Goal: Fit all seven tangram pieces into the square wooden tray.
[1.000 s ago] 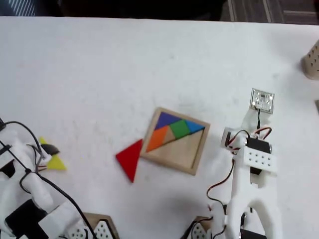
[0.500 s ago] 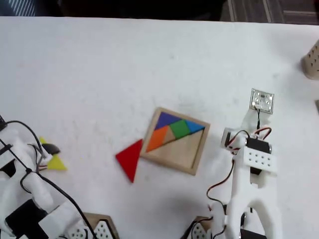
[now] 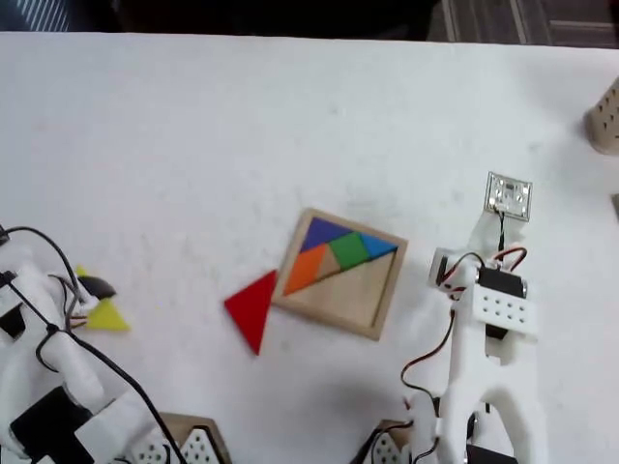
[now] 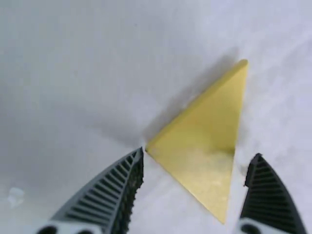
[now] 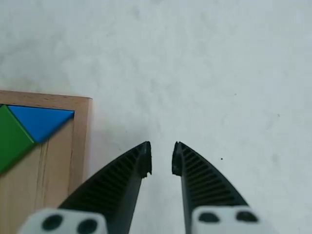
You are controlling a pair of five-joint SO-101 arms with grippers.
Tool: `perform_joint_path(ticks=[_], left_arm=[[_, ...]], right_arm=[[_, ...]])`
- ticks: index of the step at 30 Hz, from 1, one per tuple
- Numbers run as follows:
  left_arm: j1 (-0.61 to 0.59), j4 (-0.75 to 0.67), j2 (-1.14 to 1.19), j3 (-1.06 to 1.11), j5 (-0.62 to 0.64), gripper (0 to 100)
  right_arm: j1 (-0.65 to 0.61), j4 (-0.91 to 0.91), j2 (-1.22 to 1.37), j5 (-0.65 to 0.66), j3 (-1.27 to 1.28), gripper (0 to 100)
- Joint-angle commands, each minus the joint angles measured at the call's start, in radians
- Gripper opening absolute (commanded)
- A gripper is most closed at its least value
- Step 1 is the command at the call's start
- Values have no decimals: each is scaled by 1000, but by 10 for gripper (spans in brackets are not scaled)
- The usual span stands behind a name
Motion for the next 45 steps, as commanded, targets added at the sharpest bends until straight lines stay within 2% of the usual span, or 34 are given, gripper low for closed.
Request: perform_joint_path(ticks=[1, 6, 9, 16, 21, 25, 31, 35, 37, 42, 45], left_arm=[[22, 15, -2, -68, -9, 332], [22, 150, -2, -166, -9, 332], [22, 161, -2, -172, -9, 332], [18, 147, 16, -167, -11, 332], [15, 44, 171, -176, -11, 332], [15, 43, 260, -212, -11, 332], [15, 34, 265, -215, -12, 332], [15, 8, 265, -213, -86, 330], [15, 8, 265, -213, -115, 286], [21, -28, 265, -215, -209, 104], [21, -28, 265, -213, -232, 97]], right_arm=[[-10, -8, -24, 11, -5, 82], [-10, -8, -24, 11, -5, 83], [-10, -8, -24, 11, -5, 83], [-10, -8, -24, 11, -5, 83], [-10, -8, -24, 11, -5, 83], [-10, -8, -24, 11, -5, 83], [-22, -8, -24, 11, -3, 83], [-22, -8, -24, 11, -3, 83], [-22, -8, -24, 11, -3, 84], [-22, -8, -24, 11, -3, 84], [-22, -8, -24, 11, -3, 84]])
